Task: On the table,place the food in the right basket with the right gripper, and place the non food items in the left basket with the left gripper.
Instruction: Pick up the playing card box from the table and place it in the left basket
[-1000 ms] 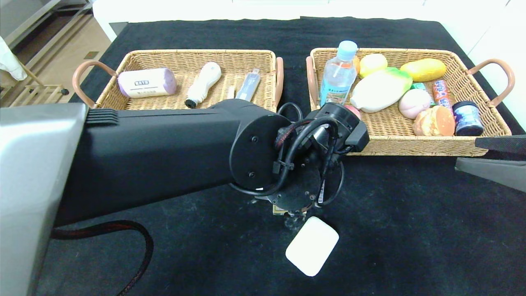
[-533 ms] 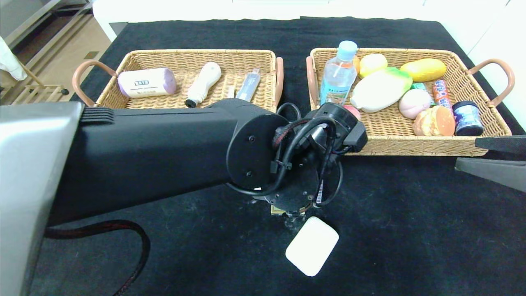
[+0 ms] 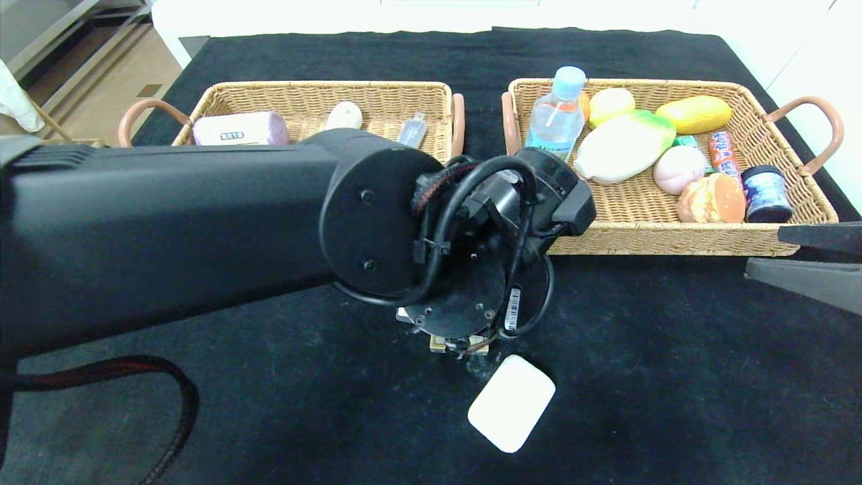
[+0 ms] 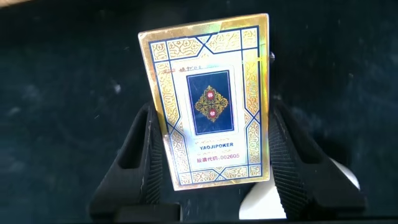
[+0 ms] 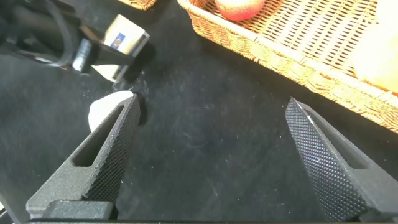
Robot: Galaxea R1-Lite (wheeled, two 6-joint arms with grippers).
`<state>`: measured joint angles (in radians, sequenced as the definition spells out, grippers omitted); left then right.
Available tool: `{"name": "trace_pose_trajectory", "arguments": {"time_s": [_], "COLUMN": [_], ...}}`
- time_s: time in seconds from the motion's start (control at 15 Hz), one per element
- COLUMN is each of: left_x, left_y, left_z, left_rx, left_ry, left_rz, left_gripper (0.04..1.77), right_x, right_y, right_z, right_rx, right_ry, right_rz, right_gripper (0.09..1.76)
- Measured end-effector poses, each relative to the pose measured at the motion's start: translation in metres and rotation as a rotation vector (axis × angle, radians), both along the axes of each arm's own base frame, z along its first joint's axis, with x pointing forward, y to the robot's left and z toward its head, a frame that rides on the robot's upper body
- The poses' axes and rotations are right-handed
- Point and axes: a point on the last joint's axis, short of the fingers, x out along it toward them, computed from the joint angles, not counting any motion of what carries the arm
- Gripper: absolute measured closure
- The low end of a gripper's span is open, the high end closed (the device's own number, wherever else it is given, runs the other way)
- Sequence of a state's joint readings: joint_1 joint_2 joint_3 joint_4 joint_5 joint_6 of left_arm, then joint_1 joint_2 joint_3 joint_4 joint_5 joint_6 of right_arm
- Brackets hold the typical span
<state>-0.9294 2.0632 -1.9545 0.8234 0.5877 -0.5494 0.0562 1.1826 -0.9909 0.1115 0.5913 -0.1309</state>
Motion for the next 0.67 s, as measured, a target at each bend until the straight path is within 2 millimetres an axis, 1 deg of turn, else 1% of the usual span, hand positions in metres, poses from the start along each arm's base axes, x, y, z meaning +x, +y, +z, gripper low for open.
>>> {"name": "trace_pose_trajectory", "arguments": {"time_s": [0.4,0.67], "left_x": [-0.021,-0.033], "left_y": [0.014,0.029], "left_z": [0.028,0.050], "left_rx": [-0.020,-0.023], "left_ry": [-0.038,-0.086], "left_rz": [-0.052,-0.097], "left_gripper": [0.79,0.80], "right_x": [0.001,0.000], "right_y": [0.000,0.000], "right_z": [-0.001,-0.001], "right_rx": [0.000,0.000], "right_ry": [0.003,0.003], "right_rz": [0.000,0.000], "right_gripper": [0.14,0.14]}}
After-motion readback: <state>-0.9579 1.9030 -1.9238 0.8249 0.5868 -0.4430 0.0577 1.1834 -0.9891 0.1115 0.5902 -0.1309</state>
